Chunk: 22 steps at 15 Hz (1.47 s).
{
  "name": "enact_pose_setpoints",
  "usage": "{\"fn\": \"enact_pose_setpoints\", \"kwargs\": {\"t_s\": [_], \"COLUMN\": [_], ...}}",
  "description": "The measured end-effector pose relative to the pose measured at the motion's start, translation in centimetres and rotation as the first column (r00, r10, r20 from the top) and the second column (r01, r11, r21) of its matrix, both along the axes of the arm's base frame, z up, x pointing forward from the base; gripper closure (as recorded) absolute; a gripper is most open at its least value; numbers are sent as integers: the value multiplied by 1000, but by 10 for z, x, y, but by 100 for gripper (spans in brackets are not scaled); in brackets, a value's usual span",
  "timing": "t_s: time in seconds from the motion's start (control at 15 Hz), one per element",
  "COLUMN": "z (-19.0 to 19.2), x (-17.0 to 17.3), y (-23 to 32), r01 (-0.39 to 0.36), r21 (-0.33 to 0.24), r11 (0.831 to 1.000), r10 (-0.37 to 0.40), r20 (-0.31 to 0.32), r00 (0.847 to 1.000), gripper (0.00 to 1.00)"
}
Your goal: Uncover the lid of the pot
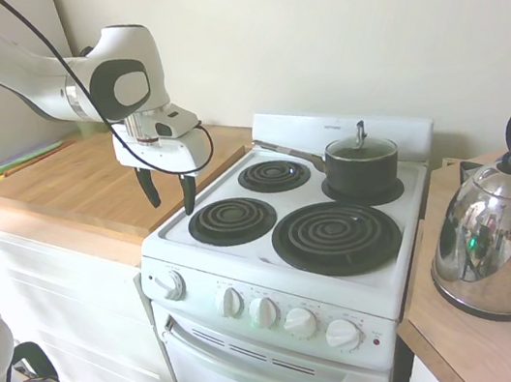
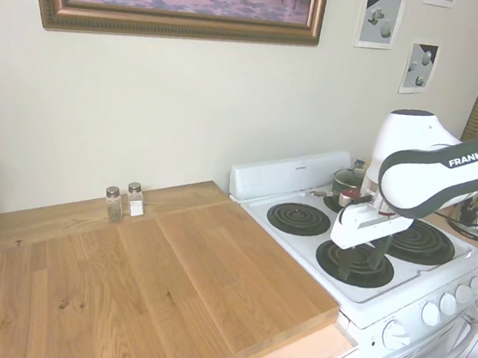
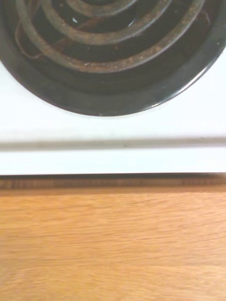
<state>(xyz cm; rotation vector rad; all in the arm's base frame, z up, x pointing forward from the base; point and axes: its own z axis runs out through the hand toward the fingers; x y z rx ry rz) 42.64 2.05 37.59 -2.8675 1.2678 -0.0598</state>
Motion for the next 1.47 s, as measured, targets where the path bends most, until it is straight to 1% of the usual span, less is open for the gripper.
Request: {"fn": "enact_pose_setpoints", "kwargs": {"t_s": [0.13, 0.2, 0.27, 0.4, 0.47, 0.6, 0.67, 0.8, 0.93, 1.0, 1.13, 1.27, 1.33, 1.4, 1.47], "z": [0, 2, 7, 29, 46, 85, 103, 147, 186, 197, 206, 205, 200, 189, 175], "x": [0, 1, 2, -5, -12, -28, -36, -36, -17, -1, 37, 77, 97, 115, 135], "y": [-1, -5, -11, -27, -38, -66, -85, -131, -169, -181, -202, -231, -246, -259, -271], "r01": [6, 20, 38, 76, 88, 75, 79, 121, 147, 151, 137, 143, 145, 141, 130], "r21": [-2, -8, -14, -9, 3, 21, 25, 36, 35, 33, 18, -17, -33, -41, -41], "r11": [1000, 1000, 999, 997, 996, 997, 997, 992, 989, 988, 990, 990, 989, 989, 991], "r10": [-6, -20, -37, -75, -87, -77, -83, -126, -149, -152, -133, -122, -117, -111, -101], "r20": [1, 14, 42, 107, 146, 224, 265, 338, 388, 398, 410, 424, 428, 425, 414], "r00": [1000, 1000, 998, 991, 985, 972, 961, 933, 910, 905, 902, 898, 896, 898, 905], "gripper": [0, 0, 0, 0, 0, 0, 0, 0, 0, 0, 0, 0, 0, 0, 0]}}
